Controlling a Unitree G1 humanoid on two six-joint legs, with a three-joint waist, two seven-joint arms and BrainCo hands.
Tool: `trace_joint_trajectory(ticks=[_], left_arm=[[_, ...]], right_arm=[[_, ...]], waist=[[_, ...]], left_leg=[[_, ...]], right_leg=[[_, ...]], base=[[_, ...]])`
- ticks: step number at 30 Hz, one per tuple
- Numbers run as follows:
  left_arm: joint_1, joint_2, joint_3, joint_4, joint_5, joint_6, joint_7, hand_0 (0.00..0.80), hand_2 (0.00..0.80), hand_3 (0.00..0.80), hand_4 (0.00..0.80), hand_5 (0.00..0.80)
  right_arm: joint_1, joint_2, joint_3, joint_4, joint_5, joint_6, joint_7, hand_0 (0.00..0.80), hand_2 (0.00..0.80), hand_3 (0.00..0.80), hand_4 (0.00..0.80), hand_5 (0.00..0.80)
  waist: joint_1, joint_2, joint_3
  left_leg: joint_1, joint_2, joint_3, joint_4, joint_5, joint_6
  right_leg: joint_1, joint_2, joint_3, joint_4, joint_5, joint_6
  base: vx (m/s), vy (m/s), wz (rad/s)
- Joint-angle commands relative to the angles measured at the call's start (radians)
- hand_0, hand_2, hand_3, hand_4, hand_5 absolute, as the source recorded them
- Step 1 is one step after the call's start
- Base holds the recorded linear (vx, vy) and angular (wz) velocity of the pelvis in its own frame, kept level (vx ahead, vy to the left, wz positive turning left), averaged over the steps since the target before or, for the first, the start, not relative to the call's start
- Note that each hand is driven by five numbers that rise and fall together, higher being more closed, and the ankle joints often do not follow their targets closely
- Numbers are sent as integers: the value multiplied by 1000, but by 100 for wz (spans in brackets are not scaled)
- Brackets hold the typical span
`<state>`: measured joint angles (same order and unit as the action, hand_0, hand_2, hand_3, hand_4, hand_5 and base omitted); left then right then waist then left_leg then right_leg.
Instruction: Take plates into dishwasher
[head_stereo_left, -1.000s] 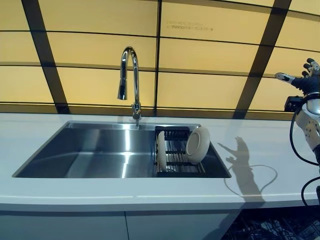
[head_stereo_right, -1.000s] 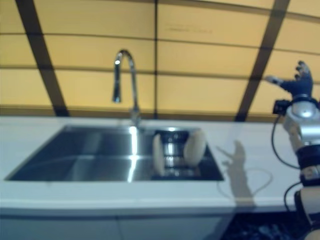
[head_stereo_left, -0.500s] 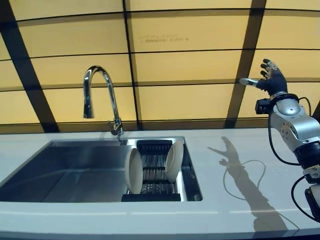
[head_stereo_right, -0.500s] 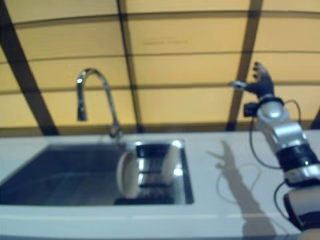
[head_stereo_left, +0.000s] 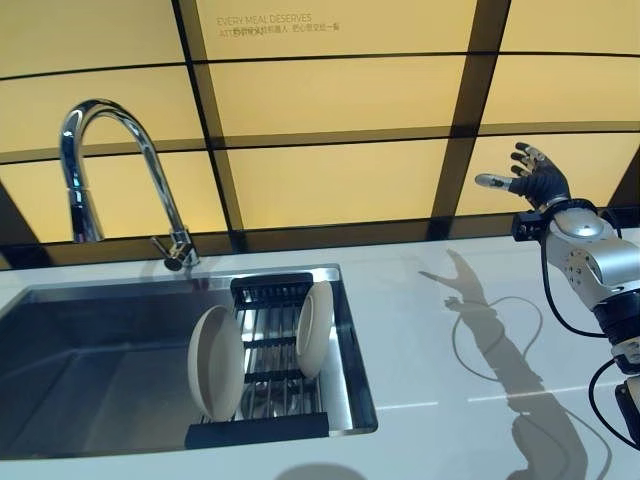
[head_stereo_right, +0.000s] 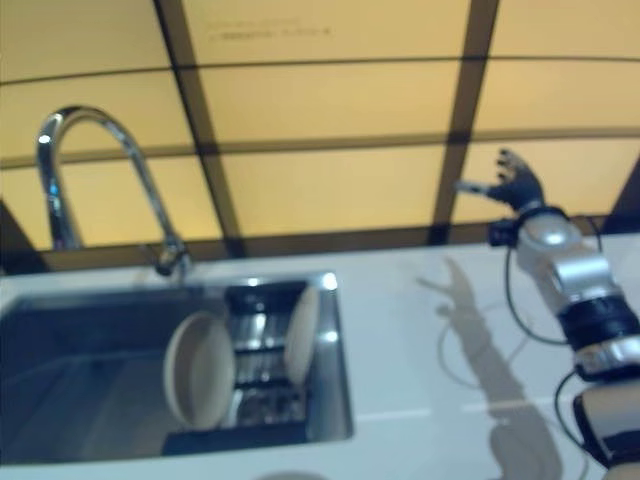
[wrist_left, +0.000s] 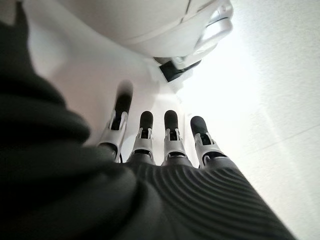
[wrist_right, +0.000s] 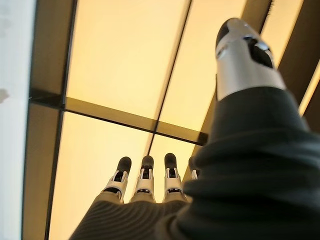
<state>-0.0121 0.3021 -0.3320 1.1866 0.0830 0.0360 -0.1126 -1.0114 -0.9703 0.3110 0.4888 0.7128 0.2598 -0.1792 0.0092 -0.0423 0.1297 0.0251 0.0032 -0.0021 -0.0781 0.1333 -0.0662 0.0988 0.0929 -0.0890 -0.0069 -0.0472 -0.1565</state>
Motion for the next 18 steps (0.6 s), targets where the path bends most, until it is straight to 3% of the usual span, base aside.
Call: trace_joint_trajectory(ticks=[1, 18], left_arm=[[-45, 47, -44, 31, 7, -7, 16, 0, 0, 0, 0, 0], [-57, 44, -35, 57, 4, -6, 22, 0, 0, 0, 0, 0]], right_arm=[[15, -20, -81, -73, 36, -31, 7, 0, 0, 0, 0, 0], [151, 39, -139, -170, 106, 40, 36, 0, 0, 0, 0, 0]], waist=[[16, -42, -62], [-14, -49, -81]], left_leg=[[-32, -10, 36, 6, -67, 1], [38, -33, 67, -9, -133, 45]], right_leg=[[-2, -92, 22, -80, 67, 213], [-23, -128, 2, -80, 88, 241]], base=[[39, 85, -1], [15, 71, -2]])
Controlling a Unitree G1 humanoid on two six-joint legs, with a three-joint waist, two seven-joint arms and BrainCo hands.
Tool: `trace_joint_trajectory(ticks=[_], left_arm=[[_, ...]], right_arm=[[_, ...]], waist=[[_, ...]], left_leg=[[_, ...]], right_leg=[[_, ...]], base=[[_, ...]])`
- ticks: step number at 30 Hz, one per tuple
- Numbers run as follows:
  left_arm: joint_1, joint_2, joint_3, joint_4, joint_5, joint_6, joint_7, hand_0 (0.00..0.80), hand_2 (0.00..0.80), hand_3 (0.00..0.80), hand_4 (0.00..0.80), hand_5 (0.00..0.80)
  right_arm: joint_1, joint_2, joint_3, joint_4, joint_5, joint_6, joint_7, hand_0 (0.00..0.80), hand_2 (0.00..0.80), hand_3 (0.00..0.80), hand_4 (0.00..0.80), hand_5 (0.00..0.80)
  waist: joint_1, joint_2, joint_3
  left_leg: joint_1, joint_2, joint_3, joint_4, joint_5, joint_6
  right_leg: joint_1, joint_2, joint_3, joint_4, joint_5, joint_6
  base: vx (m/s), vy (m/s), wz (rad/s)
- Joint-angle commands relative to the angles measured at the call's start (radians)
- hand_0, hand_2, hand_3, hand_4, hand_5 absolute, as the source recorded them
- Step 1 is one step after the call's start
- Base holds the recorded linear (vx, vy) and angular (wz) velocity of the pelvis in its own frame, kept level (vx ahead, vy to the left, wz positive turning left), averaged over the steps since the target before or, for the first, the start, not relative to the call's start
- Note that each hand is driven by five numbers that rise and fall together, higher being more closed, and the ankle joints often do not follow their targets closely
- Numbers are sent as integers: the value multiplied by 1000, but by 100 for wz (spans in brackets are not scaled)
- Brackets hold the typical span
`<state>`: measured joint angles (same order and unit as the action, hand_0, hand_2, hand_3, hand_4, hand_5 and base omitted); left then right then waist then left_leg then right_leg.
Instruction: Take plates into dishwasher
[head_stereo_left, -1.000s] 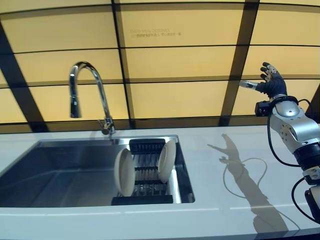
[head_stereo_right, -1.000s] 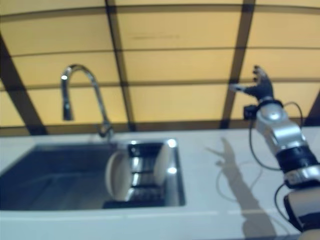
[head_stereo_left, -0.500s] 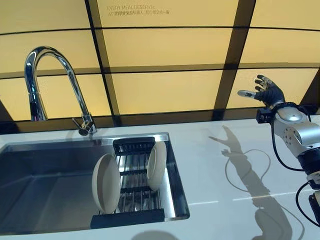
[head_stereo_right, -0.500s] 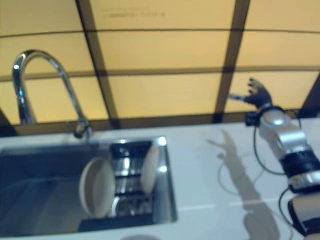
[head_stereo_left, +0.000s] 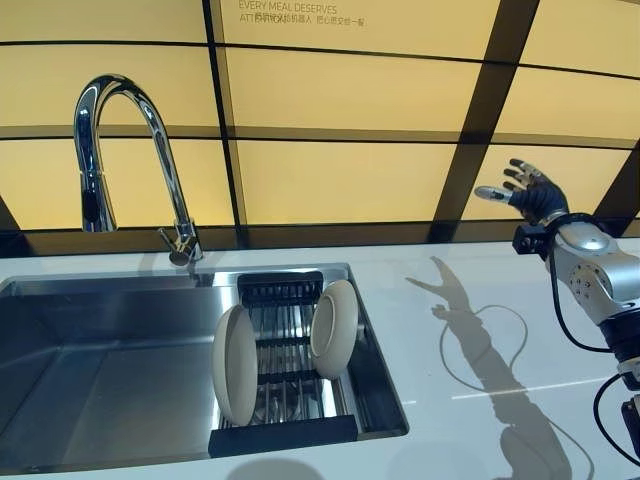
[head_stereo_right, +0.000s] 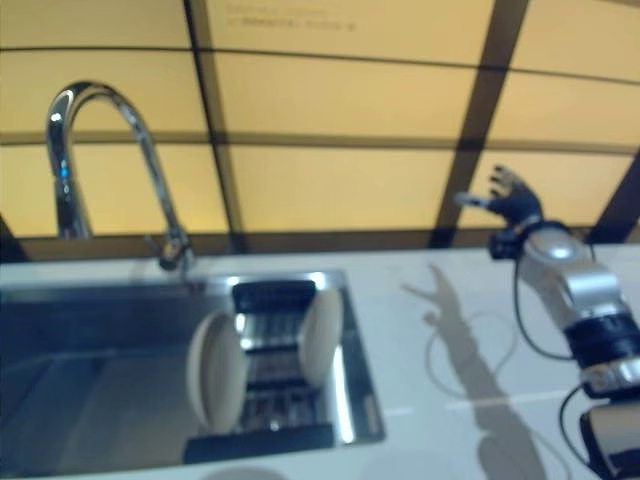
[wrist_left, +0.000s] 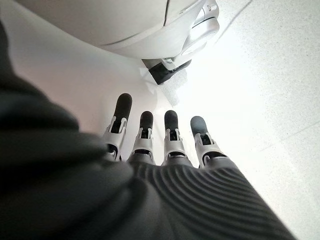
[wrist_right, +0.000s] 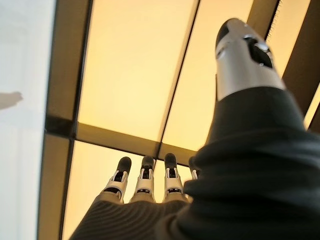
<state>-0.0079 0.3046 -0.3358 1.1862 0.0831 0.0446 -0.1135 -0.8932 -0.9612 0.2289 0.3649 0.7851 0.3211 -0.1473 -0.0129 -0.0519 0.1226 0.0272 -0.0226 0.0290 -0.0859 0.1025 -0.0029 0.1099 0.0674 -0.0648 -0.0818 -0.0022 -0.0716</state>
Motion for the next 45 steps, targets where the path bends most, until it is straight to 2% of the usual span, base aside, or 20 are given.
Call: trace_joint_trajectory(ticks=[1, 7, 11, 18, 23, 25, 27, 29, 33, 35, 36, 37, 38, 39, 41, 43, 45], left_arm=[[-62, 42, -30, 60, 4, -15, 24, 0, 0, 0, 0, 0], [-68, 43, -10, 69, -6, -27, 25, 0, 0, 0, 0, 0], [-76, 40, 2, 68, -7, -25, 30, 0, 0, 0, 0, 0], [-78, 55, 13, 71, -12, -22, 47, 0, 0, 0, 0, 0], [-71, 68, 34, 76, -41, -31, 79, 0, 0, 0, 0, 0], [-56, 67, 43, 73, -36, -39, 79, 0, 0, 0, 0, 0], [-36, 67, 52, 70, -36, -57, 82, 0, 0, 0, 0, 0], [-20, 65, 69, 65, -35, -63, 68, 0, 0, 0, 0, 0], [7, 42, 96, 79, -34, -69, 86, 0, 0, 0, 0, 0], [12, 30, 104, 73, -40, -78, 94, 0, 0, 0, 0, 0], [10, 29, 102, 72, -40, -81, 94, 0, 0, 0, 0, 0], [2, 29, 93, 68, -47, -88, 93, 0, 0, 0, 0, 0], [-1, 29, 88, 67, -51, -95, 92, 0, 0, 0, 0, 0], [-26, 38, 69, 52, -63, -98, 83, 0, 0, 0, 0, 0], [-65, 48, 47, 49, -53, -99, 71, 0, 0, 0, 0, 0], [-91, 64, 10, 37, -64, -83, 69, 0, 0, 0, 0, 0], [-85, 85, 1, 19, -53, -54, 64, 0, 0, 0, 0, 0]], right_arm=[[40, 32, -59, -54, 37, -22, 3, 0, 0, 0, 0, 0], [102, 52, -93, -105, 172, 33, -2, 0, 0, 0, 0, 0], [188, 105, -110, -178, 203, 63, 29, 0, 0, 0, 0, 0], [257, 135, -111, -258, 148, 30, 20, 0, 0, 0, 0, 0], [249, 122, -116, -270, 73, -5, -9, 0, 0, 0, 0, 0], [246, 100, -127, -272, 38, -8, -44, 0, 0, 0, 0, 0], [224, 84, -126, -239, 26, -27, -61, 0, 0, 0, 0, 0], [178, 76, -124, -197, -13, -30, -71, 0, 0, 0, 0, 0], [67, 59, -76, -117, -63, -41, -99, 0, 0, 0, 0, 0], [24, 15, -70, -101, -68, -54, -142, 0, 0, 0, 0, 0], [13, 6, -68, -93, -63, -59, -150, 0, 0, 0, 0, 0], [-12, -13, -65, -73, -56, -66, -166, 0, 0, 0, 0, 0], [-22, -20, -63, -63, -60, -71, -173, 0, 0, 0, 0, 0], [-42, -39, -75, -13, -46, -106, -178, 0, 0, 0, 0, 0], [-26, -62, -116, 26, -74, -142, -165, 0, 0, 0, 0, 0], [55, -81, -176, 9, -61, -169, -182, 0, 0, 0, 0, 0], [104, -87, -211, -27, -63, -158, -196, 0, 0, 0, 0, 0]], waist=[[6, -40, -74], [-10, -47, -72], [-22, -47, -66], [-31, -44, -51], [-33, -40, -46], [-25, -41, -54], [-9, -44, -55], [2, -50, -51], [30, -74, -35], [31, -76, -20], [28, -73, -17], [18, -65, -12], [13, -61, -9], [-5, -61, 6], [-21, -64, 19], [-25, -73, 33], [-17, -74, 45]], left_leg=[[37, -7, 38, -1, -103, -17], [49, -9, 52, -1, -117, -7], [54, -10, 57, -1, -123, 3], [61, -4, 75, -1, -127, 16], [62, 13, 86, -1, -125, 13], [57, 10, 61, -1, -120, 8], [58, 12, 13, 3, -115, 0], [61, 66, 27, 26, -108, -39], [43, 167, -16, 134, -100, -85], [28, 245, -54, 196, -65, -97], [32, 258, -58, 198, -70, -101], [42, 278, -62, 195, -90, -113], [47, 283, -60, 197, -104, -118], [31, 273, -39, 233, -171, -126], [-1, 251, -1, 289, -217, -127], [-40, 188, -2, 338, -259, -104], [-41, 139, -7, 345, -282, -82]], right_leg=[[-34, -104, -22, -5, 44, 157], [-39, -111, -16, -2, 52, 165], [-50, -120, -4, 15, 55, 174], [-80, -131, 3, 69, 52, 191], [-77, -116, 16, 86, 29, 180], [-63, -116, 20, 67, 28, 176], [-54, -122, 33, 57, 30, 174], [-40, -142, 17, 43, 34, 173], [-29, -193, 12, 28, 60, 178], [-35, -241, 34, 27, 77, 192], [-38, -252, 40, 30, 79, 198], [-56, -281, 57, 43, 86, 218], [-66, -293, 68, 51, 89, 228], [-105, -351, 102, 73, 112, 277], [-123, -414, 93, 76, 152, 312], [-144, -481, 57, 63, 245, 316], [-183, -502, 31, 68, 313, 302]], base=[[-15, 55, -3], [-16, 46, -2], [-32, 52, -4], [-25, -2, -6], [2, -117, -6], [34, -47, 14], [6, 48, 20], [-39, 168, 14], [-75, 324, -1], [-137, 582, -19], [-141, 668, -6], [-106, 530, -3], [-204, 851, 2], [-200, 751, 6], [-190, 738, 21], [-130, 638, 43], [-125, 513, 17]])
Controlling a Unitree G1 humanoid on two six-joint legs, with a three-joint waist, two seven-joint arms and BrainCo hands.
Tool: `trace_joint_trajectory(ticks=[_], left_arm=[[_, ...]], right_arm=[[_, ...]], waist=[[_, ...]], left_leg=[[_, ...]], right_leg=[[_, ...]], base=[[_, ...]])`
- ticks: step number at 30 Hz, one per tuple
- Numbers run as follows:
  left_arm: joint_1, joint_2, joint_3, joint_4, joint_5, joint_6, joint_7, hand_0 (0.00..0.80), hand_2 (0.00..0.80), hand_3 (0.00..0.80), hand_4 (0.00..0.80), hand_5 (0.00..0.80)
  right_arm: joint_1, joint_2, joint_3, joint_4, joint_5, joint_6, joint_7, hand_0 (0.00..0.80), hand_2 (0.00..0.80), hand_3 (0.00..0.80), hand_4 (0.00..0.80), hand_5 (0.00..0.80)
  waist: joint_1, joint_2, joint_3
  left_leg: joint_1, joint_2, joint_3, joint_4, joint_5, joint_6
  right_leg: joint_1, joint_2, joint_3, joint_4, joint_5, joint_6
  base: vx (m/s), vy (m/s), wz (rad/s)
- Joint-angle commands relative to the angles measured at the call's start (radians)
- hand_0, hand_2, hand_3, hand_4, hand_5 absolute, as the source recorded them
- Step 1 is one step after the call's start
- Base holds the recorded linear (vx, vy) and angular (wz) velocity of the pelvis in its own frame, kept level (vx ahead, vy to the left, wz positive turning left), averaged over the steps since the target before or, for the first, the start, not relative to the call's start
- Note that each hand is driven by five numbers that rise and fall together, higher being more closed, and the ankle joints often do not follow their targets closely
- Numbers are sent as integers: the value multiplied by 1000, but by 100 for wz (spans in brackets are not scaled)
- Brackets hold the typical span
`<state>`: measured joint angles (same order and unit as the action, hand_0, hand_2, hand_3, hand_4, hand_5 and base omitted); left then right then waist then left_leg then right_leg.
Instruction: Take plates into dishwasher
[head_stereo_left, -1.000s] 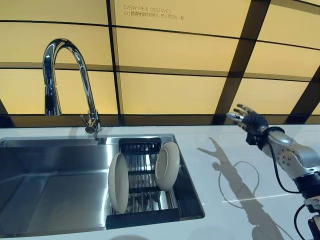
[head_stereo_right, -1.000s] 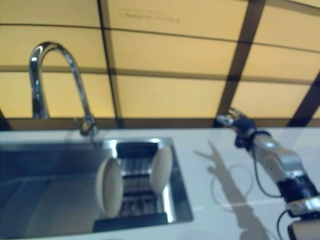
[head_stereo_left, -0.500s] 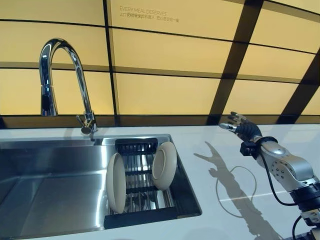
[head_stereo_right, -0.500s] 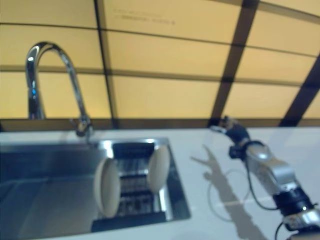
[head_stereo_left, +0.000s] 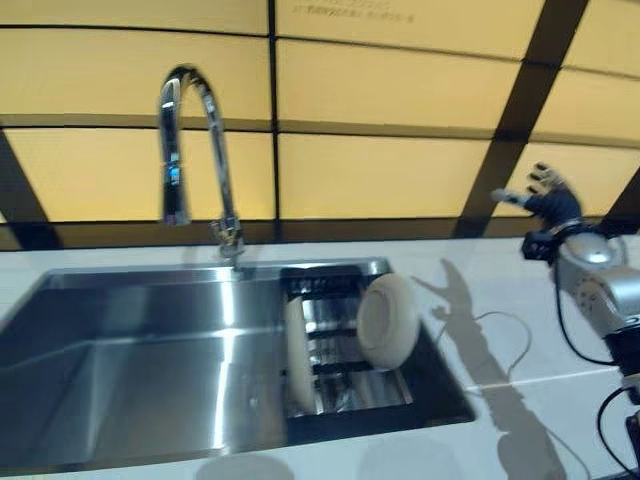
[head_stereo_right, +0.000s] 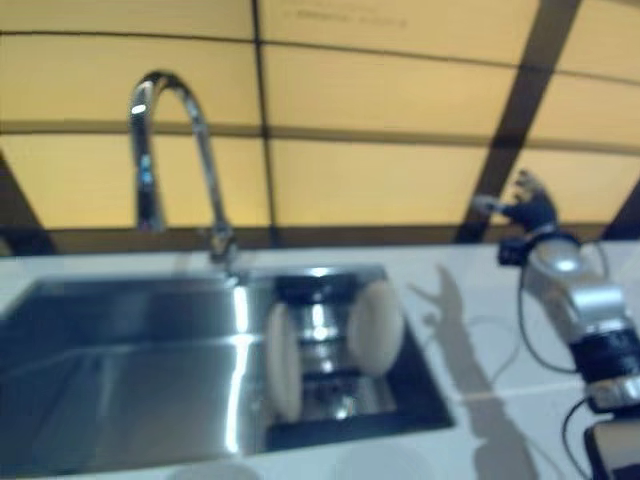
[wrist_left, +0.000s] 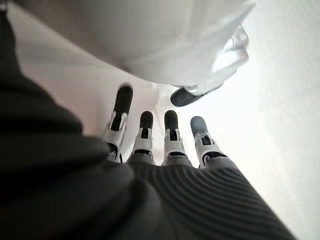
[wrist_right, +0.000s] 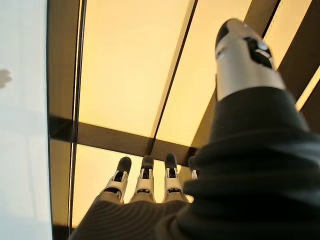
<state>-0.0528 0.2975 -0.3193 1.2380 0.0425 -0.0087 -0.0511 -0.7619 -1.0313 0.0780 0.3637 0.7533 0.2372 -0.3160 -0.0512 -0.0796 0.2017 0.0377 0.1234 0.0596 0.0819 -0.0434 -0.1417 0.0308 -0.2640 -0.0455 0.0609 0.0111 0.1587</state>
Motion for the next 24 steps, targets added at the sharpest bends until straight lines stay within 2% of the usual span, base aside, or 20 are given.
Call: trace_joint_trajectory(ticks=[1, 3, 6, 8, 9, 10, 12, 14, 21, 24], left_arm=[[-28, 106, -18, -42, -6, 16, 5, 0, 0, 0, 0, 0], [2, 138, -12, -24, -8, 28, 19, 0, 0, 0, 0, 0], [9, 165, 14, 14, -9, 50, 22, 0, 0, 0, 0, 0], [7, 169, 31, 24, -32, 63, 31, 0, 0, 0, 0, 0], [7, 169, 31, 24, -32, 63, 31, 0, 0, 0, 0, 0], [2, 165, 42, 25, -41, 72, 29, 0, 0, 0, 0, 0], [1, 159, 42, 21, -43, 70, 26, 0, 0, 0, 0, 0], [7, 146, 41, 19, -60, 51, 20, 0, 0, 0, 0, 0], [23, 93, 9, 13, -76, 6, 11, 0, 0, 0, 0, 0], [16, 75, -9, 4, -73, 0, 12, 0, 0, 0, 0, 0]], right_arm=[[-27, -16, -62, -30, -34, -57, -30, 0, 0, 0, 0, 0], [-90, -18, -18, 54, -25, -49, 4, 0, 0, 0, 0, 0], [-217, -37, 77, 204, 1, -86, 65, 0, 0, 0, 0, 0], [-244, -36, 98, 230, 11, -103, 78, 0, 0, 0, 0, 0], [-245, -36, 99, 230, 11, -104, 78, 0, 0, 0, 0, 0], [-242, -32, 95, 224, 13, -107, 78, 0, 0, 0, 0, 0], [-231, -28, 88, 212, 14, -109, 73, 0, 0, 0, 0, 0], [-234, -7, 86, 213, 5, -121, 67, 0, 0, 0, 0, 0], [-248, 16, 100, 218, 30, -123, 75, 0, 0, 0, 0, 0], [-246, 31, 102, 194, 25, -89, 67, 0, 0, 0, 0, 0]], waist=[[28, -42, -33], [48, -21, -44], [64, -8, -69], [67, -5, -84], [66, -5, -83], [69, 1, -94], [70, 2, -107], [83, 0, -113], [87, -6, -134], [83, -12, -137]], left_leg=[[-49, -15, -32, 169, -133, 64], [-14, -37, 2, 84, -91, 85], [12, -77, 28, 5, -66, 110], [21, -103, 21, -30, -60, 128], [23, -103, 20, -31, -60, 128], [29, -115, 4, -63, -49, 139], [29, -127, -12, -97, -26, 145], [43, -137, 3, -131, -14, 145], [45, -147, 27, -169, 1, 141], [47, -148, 39, -169, 2, 135]], right_leg=[[-123, -163, -2, -57, 304, 64], [-148, -100, -58, -36, 259, 48], [-156, -17, -95, 37, 196, 19], [-138, 35, -93, 62, 141, 1], [-137, 35, -93, 63, 140, 1], [-108, 87, -86, 71, 78, -13], [-86, 126, -78, 67, 38, -22], [-58, 137, -120, 15, 24, -26], [-1, 180, -109, -99, 35, -41], [15, 192, -108, -124, 38, -47]], base=[[-146, 480, -12], [-116, 490, -56], [-81, 369, -53], [-51, 235, -26], [-41, 170, -16], [-21, 96, 0], [-32, 77, 4], [-40, 9, 4], [-3, -45, -7], [6, -61, 0]])
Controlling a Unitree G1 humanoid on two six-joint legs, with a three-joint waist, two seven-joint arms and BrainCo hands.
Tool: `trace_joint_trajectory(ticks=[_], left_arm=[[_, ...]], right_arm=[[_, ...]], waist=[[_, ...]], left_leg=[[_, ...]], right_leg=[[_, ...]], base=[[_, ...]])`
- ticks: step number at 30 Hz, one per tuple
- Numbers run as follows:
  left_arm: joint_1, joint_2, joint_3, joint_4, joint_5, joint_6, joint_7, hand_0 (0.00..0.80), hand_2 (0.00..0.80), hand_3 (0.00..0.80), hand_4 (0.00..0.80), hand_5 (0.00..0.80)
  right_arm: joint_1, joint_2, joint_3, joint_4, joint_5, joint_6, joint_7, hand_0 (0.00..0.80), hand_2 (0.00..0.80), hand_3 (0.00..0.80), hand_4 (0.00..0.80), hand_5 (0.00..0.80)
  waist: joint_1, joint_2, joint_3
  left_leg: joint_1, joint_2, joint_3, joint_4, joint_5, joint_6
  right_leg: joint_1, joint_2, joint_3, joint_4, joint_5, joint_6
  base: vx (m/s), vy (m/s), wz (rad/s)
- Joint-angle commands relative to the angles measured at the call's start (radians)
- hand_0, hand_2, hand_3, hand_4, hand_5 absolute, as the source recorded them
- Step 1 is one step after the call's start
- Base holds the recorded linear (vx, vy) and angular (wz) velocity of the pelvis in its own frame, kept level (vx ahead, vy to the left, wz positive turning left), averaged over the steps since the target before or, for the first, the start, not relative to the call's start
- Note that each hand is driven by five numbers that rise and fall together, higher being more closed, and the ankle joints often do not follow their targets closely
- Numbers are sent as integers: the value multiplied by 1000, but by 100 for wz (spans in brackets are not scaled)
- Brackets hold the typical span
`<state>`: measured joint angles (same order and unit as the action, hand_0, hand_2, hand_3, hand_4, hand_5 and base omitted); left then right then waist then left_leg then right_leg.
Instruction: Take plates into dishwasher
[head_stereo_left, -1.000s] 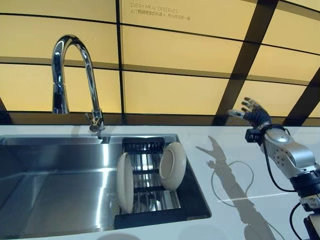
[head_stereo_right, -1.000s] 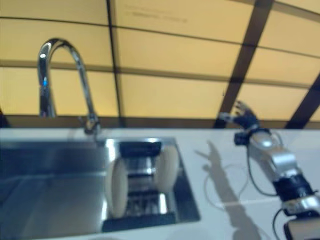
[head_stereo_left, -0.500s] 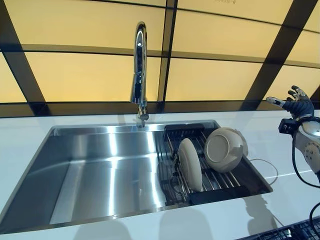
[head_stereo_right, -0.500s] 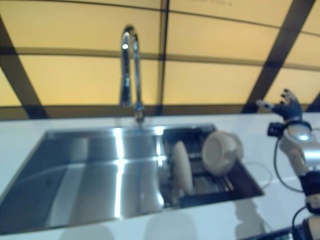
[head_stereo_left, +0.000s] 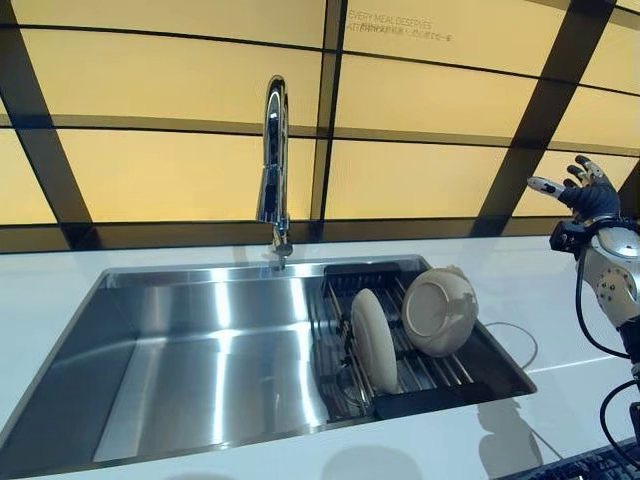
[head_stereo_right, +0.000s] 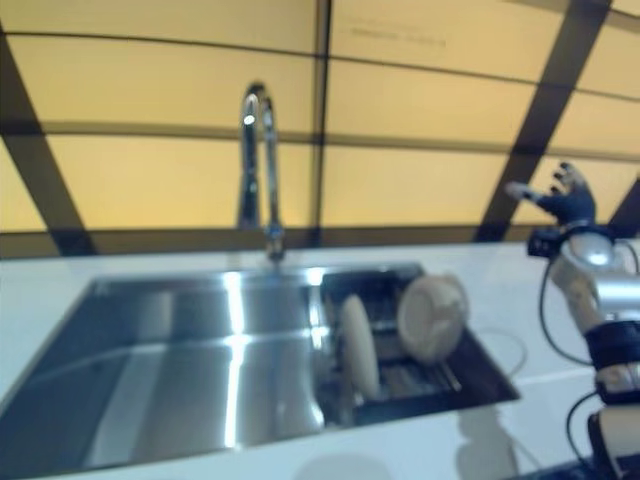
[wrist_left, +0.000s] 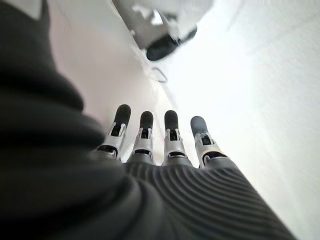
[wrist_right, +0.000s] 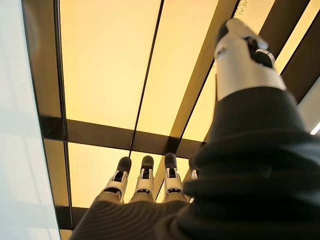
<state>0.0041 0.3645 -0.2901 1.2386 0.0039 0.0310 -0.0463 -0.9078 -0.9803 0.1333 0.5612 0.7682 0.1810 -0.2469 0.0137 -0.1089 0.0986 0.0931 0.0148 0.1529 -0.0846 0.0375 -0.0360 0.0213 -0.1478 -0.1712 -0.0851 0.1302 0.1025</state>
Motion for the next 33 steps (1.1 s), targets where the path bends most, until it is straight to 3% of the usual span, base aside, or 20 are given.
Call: trace_joint_trajectory(ticks=[1, 6, 12, 19, 33], left_arm=[[-40, -2, -50, -5, -36, -49, 14, 0, 0, 0, 0, 0], [-44, -12, -51, -11, -35, -48, 27, 0, 0, 0, 0, 0], [-47, -15, -36, 2, -19, -33, 34, 0, 0, 0, 0, 0], [-44, -16, -20, 10, 2, -28, 33, 0, 0, 0, 0, 0], [-53, -26, -34, -8, -4, -24, 32, 0, 0, 0, 0, 0]], right_arm=[[-95, -14, 50, -6, 19, -14, 4, 0, 0, 0, 0, 0], [-68, 15, 46, -26, 31, 43, 34, 0, 0, 0, 0, 0], [11, 88, 25, -89, 154, 131, 59, 0, 0, 0, 0, 0], [106, 145, 20, -183, 152, 200, 95, 0, 0, 0, 0, 0], [161, 191, 48, -238, 119, 255, 99, 0, 0, 0, 0, 0]], waist=[[16, 16, -34], [14, 14, -34], [6, 12, -30], [-4, 12, -27], [-16, 12, -22]], left_leg=[[-5, -38, -49, -3, -78, 28], [-1, -34, -38, -3, -76, 24], [8, -30, -33, -3, -72, 20], [14, -28, -27, -3, -72, 18], [15, -25, -11, -3, -72, 16]], right_leg=[[32, 81, 20, 13, -80, 5], [40, 90, 23, 5, -85, -4], [53, 97, 24, 3, -91, -14], [59, 100, 26, 3, -93, -15], [63, 101, 23, -2, -93, -13]], base=[[8, -59, 0], [-10, -43, 0], [-2, -12, 0], [0, 0, 0], [0, 0, 0]])
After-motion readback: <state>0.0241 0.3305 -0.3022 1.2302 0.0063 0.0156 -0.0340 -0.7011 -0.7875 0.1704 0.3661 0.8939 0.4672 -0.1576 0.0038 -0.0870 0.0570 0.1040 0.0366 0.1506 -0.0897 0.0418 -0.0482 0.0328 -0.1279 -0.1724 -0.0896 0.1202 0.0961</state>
